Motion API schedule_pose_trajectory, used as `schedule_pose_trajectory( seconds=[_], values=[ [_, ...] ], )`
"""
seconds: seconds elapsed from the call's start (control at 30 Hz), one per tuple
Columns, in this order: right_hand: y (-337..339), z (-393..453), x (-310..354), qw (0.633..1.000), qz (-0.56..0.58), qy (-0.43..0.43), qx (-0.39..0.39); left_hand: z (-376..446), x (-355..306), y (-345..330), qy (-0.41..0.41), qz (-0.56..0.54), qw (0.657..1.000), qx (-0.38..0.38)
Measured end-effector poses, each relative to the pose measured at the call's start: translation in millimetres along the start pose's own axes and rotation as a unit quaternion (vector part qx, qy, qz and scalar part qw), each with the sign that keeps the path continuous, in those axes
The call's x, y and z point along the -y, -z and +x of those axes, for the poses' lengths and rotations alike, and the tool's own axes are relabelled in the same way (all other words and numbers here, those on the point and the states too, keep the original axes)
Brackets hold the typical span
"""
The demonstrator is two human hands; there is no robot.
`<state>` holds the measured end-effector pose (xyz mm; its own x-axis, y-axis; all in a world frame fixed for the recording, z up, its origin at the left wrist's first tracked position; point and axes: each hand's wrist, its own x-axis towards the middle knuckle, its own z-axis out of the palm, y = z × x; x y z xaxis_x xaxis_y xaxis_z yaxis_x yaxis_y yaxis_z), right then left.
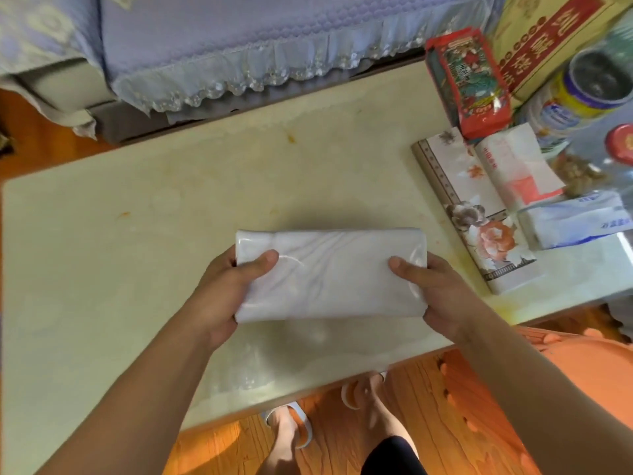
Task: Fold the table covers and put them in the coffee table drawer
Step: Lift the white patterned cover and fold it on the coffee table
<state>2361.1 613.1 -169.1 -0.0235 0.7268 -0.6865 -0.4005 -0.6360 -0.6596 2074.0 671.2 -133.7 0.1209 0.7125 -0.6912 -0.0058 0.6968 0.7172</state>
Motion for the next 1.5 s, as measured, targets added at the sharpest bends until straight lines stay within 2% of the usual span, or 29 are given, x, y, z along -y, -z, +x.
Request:
schedule_pose_trajectory(
  seconds=[0.17, 0.3, 0.37, 0.43, 0.5, 0.57, 0.63, 0.73, 0.83, 0.87, 0.93, 1.0, 1.07, 1.13, 1.23, 1.27, 1.33, 1.43, 1.5],
  values=[
    [-2.7, -11.0, 9.7, 0.974, -0.064, 0.153, -0.155, 27.7, -0.8, -42.4, -0.046, 0.081, 0.986, -0.141],
    [0.0, -14.8, 28.0, 0.949, -0.128, 0.204, -0.203, 46.6, -14.4, -59.7, -0.051, 0.111, 0.981, -0.151],
    [13.4, -5.9, 37.2, 0.963, -0.087, 0.150, -0.209, 45.8, -21.3, -69.9, -0.080, 0.131, 0.978, -0.140],
    [32.9, 9.2, 38.8, 0.983, -0.012, 0.026, -0.182, 39.0, -26.8, -83.3, -0.149, 0.179, 0.965, -0.119],
    [46.7, 17.2, 33.0, 0.984, 0.057, -0.088, -0.141, 28.5, -33.7, -100.3, -0.219, 0.244, 0.942, -0.077],
    [57.5, 23.0, 24.8, 0.980, 0.081, -0.131, -0.128, 20.7, -38.6, -112.3, -0.270, 0.286, 0.919, -0.031],
    [67.5, 26.8, 23.6, 0.982, 0.074, -0.137, -0.107, 14.3, -41.3, -118.6, -0.293, 0.286, 0.912, -0.010],
    [82.6, 22.4, 26.6, 0.990, 0.074, -0.080, -0.093, 13.0, -37.1, -127.4, -0.271, 0.255, 0.926, -0.057],
    [85.8, -0.2, 17.6, 0.989, 0.094, 0.023, -0.115, 39.3, -36.3, -141.5, -0.154, 0.235, 0.948, -0.148],
    [84.1, -8.8, 11.4, 0.986, 0.096, 0.052, -0.127, 55.1, -35.5, -146.0, -0.082, 0.278, 0.943, -0.165],
    [79.6, -20.7, -2.4, 0.978, 0.075, 0.107, -0.162, 90.5, -27.5, -153.0, 0.047, 0.357, 0.922, -0.144],
    [77.2, -23.0, -12.1, 0.968, 0.056, 0.140, -0.202, 118.7, -17.7, -162.0, 0.091, 0.397, 0.906, -0.116],
    [80.0, -20.0, -14.6, 0.959, 0.043, 0.152, -0.234, 138.9, -10.8, -173.9, 0.088, 0.429, 0.892, -0.114],
    [89.7, -13.7, -12.5, 0.959, 0.023, 0.125, -0.254, 151.9, -10.0, -189.6, 0.051, 0.472, 0.870, -0.133],
    [112.5, -2.1, -8.0, 0.966, 0.098, -0.003, -0.239, 160.7, -17.4, -213.8, -0.088, 0.522, 0.834, -0.158],
    [117.2, 3.1, -6.9, 0.956, 0.139, -0.046, -0.256, 160.1, -20.7, -222.5, -0.145, 0.522, 0.828, -0.143],
    [122.5, 17.9, -8.9, 0.917, 0.169, -0.106, -0.345, 160.3, -21.3, -237.3, -0.222, 0.517, 0.821, -0.100],
    [121.3, 36.2, -23.3, 0.821, 0.249, -0.151, -0.491, 162.8, -14.2, -256.6, -0.272, 0.514, 0.813, -0.038],
    [116.9, 41.2, -34.8, 0.788, 0.286, -0.197, -0.508, 174.4, -11.2, -266.6, -0.275, 0.526, 0.804, 0.019]
  ],
)
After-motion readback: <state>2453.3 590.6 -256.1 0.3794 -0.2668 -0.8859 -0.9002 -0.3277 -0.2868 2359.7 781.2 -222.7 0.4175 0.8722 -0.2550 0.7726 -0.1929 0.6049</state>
